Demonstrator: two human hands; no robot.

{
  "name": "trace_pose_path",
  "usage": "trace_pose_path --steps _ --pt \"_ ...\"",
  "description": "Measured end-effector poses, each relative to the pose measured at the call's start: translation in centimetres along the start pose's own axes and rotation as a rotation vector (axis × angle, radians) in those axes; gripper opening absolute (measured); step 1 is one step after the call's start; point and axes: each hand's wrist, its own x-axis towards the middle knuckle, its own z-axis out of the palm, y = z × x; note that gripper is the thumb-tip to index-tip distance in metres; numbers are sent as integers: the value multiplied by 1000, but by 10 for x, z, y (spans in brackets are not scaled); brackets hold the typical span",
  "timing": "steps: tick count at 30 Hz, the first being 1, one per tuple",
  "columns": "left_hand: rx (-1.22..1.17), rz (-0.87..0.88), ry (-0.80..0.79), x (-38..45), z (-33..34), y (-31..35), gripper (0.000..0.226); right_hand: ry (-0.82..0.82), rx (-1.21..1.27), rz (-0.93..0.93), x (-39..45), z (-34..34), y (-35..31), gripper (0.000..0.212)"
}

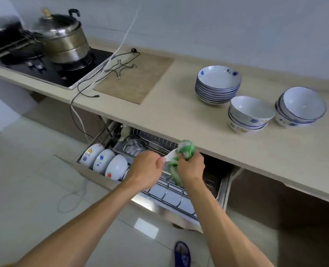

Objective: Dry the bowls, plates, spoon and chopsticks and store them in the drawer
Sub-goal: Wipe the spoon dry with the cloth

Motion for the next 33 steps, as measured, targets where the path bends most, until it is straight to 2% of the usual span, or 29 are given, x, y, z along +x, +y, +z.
trace_pose_path --steps 3,7,13,19,23,27,33 --pt "-2 -183 44 13 -17 -49 43 -129 62 136 17 55 -1 10" --pt "-203 -453 151 39 -45 -126 35 -252 -1 237 33 100 3 7" --pt "-567 -684 73 113 -35 -231 18 -380 -72 194 57 172 -9 3" --pt "-599 -638 -56 219 4 -321 23 -307 -94 171 97 234 0 2" --pt "-369 -576 -109 273 33 -354 35 -228 -105 175 117 267 12 2" --pt "-307 -546 -184 310 57 -382 35 -170 -92 198 133 294 25 3" --pt "-240 -463 -240 341 78 -407 34 -119 -136 191 144 312 38 14"
